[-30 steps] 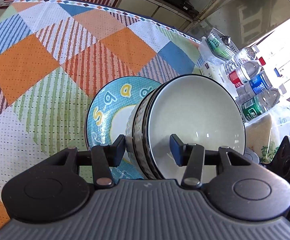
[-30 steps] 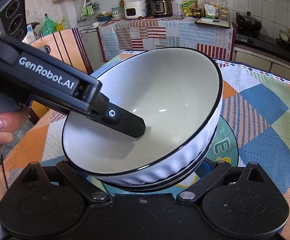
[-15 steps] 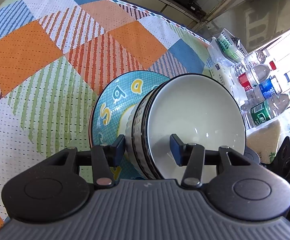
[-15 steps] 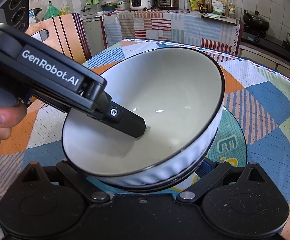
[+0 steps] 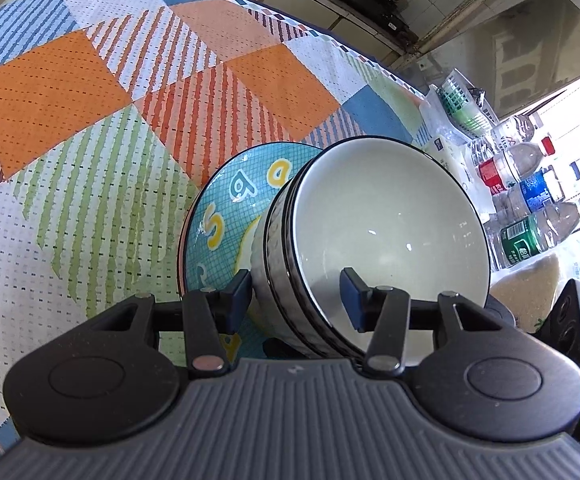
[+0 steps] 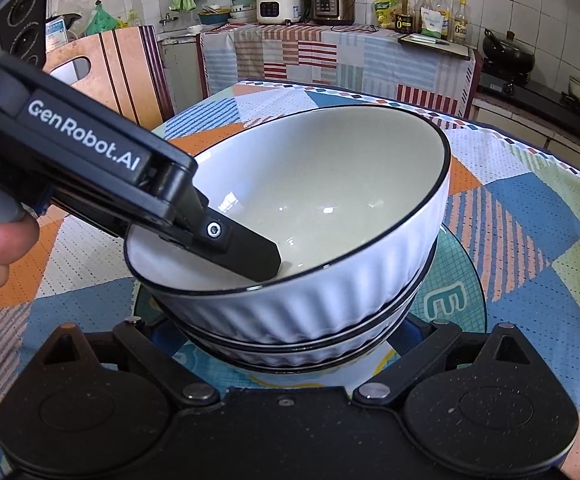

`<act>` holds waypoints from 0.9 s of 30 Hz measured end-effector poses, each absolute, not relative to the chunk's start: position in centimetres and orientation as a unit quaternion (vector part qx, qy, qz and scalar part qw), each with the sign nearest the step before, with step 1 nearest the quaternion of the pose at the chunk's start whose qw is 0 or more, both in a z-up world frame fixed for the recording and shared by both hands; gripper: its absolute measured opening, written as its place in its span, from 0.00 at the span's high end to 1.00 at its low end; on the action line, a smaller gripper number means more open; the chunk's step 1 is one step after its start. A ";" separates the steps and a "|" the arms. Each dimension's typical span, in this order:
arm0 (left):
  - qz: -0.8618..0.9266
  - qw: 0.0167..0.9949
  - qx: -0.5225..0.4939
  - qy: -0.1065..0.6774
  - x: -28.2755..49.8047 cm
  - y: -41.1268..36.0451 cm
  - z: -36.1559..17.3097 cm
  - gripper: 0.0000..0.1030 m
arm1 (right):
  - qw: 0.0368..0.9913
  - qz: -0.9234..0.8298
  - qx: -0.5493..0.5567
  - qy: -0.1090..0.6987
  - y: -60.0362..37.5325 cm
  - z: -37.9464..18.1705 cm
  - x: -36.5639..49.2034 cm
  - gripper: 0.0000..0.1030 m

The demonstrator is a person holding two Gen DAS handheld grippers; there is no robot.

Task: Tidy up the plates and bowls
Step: 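Set the bowl stack onto the egg-print plate, then open both grippers and pull back from the stacked dishes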

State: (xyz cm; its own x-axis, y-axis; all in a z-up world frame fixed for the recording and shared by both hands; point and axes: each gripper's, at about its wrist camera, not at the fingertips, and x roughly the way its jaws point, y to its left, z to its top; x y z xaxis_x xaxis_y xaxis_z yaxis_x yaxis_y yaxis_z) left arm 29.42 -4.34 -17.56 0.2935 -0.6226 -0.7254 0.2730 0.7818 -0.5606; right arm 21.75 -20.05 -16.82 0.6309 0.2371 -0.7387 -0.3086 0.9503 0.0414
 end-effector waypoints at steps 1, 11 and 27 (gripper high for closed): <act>-0.281 0.789 -0.168 0.520 29.3 -4.4 -17.5 0.55 | 0.903 0.147 -0.046 0.401 -19.9 -16.8 21.6 0.03; -0.235 0.833 -0.134 0.483 26.9 -4.2 -14.9 0.51 | 0.910 0.115 -0.038 0.396 -19.7 -16.2 20.4 0.03; -0.193 0.889 -0.071 0.410 19.4 -2.1 -7.1 0.44 | 0.937 0.093 -0.048 0.334 -19.7 -12.3 16.1 0.03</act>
